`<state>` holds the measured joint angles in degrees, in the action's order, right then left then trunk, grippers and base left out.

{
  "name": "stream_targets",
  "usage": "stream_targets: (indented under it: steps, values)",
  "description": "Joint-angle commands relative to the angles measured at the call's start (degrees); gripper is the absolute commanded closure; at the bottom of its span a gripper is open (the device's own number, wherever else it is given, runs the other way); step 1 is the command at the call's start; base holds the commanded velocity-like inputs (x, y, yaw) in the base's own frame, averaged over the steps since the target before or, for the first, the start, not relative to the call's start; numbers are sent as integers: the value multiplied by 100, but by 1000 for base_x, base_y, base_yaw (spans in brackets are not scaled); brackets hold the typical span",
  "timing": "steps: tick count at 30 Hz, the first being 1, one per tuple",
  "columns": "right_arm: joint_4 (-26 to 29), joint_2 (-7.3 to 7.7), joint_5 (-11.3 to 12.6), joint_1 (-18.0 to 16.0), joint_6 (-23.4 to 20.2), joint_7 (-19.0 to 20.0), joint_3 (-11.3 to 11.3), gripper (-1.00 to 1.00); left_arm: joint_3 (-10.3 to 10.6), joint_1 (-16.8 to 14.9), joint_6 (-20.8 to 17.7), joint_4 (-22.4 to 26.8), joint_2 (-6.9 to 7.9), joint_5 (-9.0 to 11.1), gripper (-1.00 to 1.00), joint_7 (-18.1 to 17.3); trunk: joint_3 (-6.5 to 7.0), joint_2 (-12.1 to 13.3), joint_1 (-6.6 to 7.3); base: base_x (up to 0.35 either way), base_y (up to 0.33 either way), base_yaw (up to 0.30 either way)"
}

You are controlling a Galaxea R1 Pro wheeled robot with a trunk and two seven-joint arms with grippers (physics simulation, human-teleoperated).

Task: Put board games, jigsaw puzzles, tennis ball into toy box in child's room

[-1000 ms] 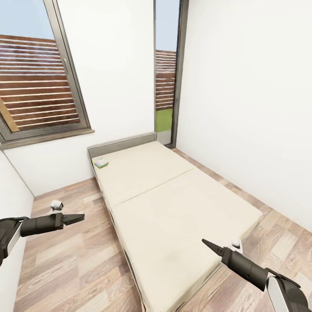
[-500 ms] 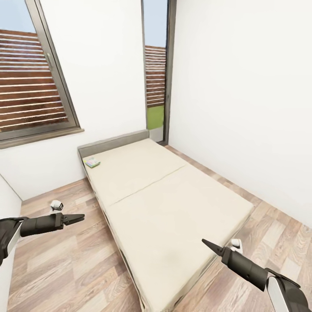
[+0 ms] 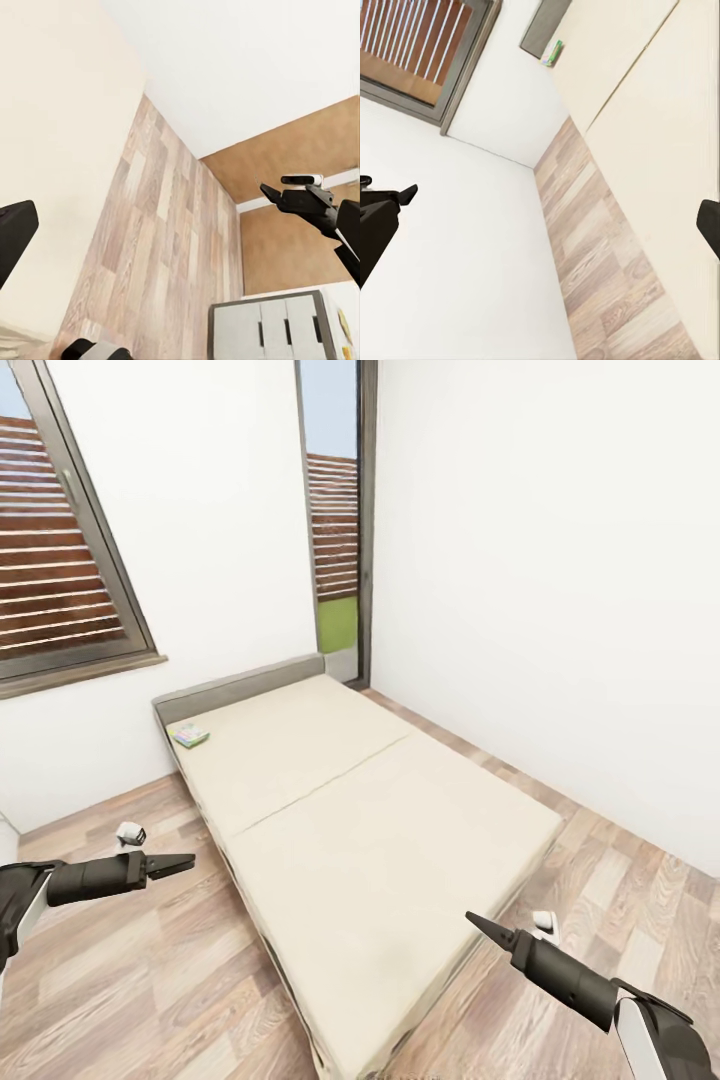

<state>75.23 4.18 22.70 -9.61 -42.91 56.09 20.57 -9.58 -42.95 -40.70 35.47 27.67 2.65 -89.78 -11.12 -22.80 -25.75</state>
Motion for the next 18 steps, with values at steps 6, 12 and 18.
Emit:
stream_targets:
  steps: [6,12,18]
  values:
    - [0,2,22,-5,-33,8,3,-100,0,-3,-61,-1,2,-1,-100,-22,-56,-12,-3,0,0,-172]
    - [0,3,19,-5,-33,8,1,-100,0,-3,-61,-2,2,-1,-100,-22,-99,-12,-3,0,14,-185]
    - [0,4,17,-5,-33,8,1,-100,0,-3,-61,0,2,-1,-100,-22,-140,-12,-3,0,148,-197]
